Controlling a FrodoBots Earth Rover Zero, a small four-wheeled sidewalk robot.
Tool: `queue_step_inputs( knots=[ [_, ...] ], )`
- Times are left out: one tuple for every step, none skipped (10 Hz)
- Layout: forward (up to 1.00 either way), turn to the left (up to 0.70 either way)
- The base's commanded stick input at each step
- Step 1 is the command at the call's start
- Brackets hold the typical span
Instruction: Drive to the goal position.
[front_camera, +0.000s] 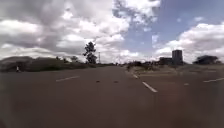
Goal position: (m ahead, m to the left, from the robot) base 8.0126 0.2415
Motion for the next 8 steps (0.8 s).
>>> queue_step_inputs(
  knots=[
    [0.7, -0.11],
    [0.7, -0.07],
    [0.7, -0.03],
    [0.7, 0.0],
    [0.7, 0.0],
    [0.7, 0.0],
    [0.7, 0.0],
    [0.7, 0.0]
  ],
)
